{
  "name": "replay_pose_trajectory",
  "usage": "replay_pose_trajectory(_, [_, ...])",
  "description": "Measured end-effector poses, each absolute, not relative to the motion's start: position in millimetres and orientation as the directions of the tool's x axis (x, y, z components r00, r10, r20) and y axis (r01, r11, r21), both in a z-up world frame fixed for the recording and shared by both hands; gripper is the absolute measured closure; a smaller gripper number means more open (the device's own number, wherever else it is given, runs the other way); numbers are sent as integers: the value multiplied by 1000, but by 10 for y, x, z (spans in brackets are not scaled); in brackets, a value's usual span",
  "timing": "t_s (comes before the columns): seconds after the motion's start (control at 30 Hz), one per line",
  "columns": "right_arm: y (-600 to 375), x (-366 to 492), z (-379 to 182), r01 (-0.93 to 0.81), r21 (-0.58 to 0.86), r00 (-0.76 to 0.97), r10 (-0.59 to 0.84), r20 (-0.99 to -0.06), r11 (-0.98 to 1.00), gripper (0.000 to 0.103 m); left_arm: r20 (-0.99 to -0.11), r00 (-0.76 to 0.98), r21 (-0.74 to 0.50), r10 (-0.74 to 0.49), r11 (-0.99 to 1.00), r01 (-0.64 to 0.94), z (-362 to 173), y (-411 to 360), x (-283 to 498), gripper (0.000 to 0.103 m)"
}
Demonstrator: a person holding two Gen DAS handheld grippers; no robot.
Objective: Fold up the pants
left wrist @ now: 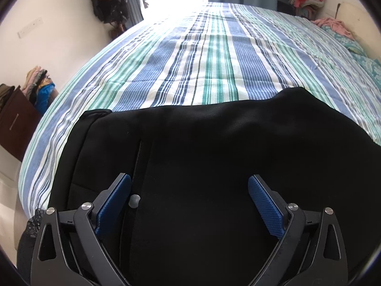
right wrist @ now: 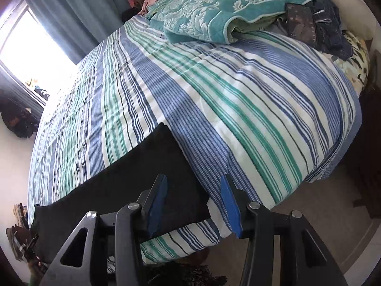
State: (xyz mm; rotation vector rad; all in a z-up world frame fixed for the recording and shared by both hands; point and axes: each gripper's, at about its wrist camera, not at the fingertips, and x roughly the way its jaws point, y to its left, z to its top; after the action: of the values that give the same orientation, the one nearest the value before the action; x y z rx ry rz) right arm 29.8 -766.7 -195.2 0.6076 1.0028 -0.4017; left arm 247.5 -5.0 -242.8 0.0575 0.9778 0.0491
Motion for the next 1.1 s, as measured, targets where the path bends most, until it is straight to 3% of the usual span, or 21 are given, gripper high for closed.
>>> replay_pose_trajectory(0.07, [-7566, 391, -2041, 555, 198, 437, -81, -896, 808, 55, -825, 564, 35, 29, 999, 0, -2373, -82, 2412, 4])
replay_pose_trajectory(0.3, [-7623, 859, -2069, 511, 244, 504, -57, -862, 824, 50, -821, 570, 25, 2, 999, 33, -2311, -250, 2291, 4])
replay_pose_trajectory(0.47, [-7558, 1285, -2269, 487, 173, 414, -52, -909, 856, 49, -814, 580, 7, -13, 999, 32, -2235, -276, 2224, 4])
replay_pose_trajectory(0.5, [-7565, 1309, -2320, 479, 172, 401, -40, -915, 861, 42, -814, 581, 4, -17, 999, 35, -2227, -279, 2206, 4])
replay_pose_trajectory(0.53, [-7583, 1302, -2371, 472, 186, 396, -18, -918, 862, 29, -815, 580, 4, -20, 999, 39, -2224, -281, 2196, 4])
replay_pose_trajectory(0.57, [-7599, 1275, -2407, 460, 209, 400, 9, -916, 863, 25, -816, 577, 7, -20, 999, 44, -2229, -290, 2188, 4])
replay_pose_trajectory(0.77, [-7642, 1008, -2407, 374, 300, 441, 116, -890, 878, 25, -823, 563, -31, -76, 995, 90, -2206, -428, 2187, 4])
replay_pose_trajectory(0.83, [-7635, 941, -2304, 405, 251, 445, 51, -894, 879, 25, -823, 559, -50, -104, 993, 111, -2177, -531, 2179, 4])
replay_pose_trajectory(0.97, [-7499, 654, -1774, 507, 290, 617, -107, -779, 812, 24, -830, 545, -57, -116, 991, 124, -2196, -691, 2181, 4])
replay_pose_trajectory(1.1, [-6883, 527, -1360, 481, 322, 716, -153, -682, 816, 2, -849, 524, -9, -66, 994, 110, -2317, -759, 2221, 4])
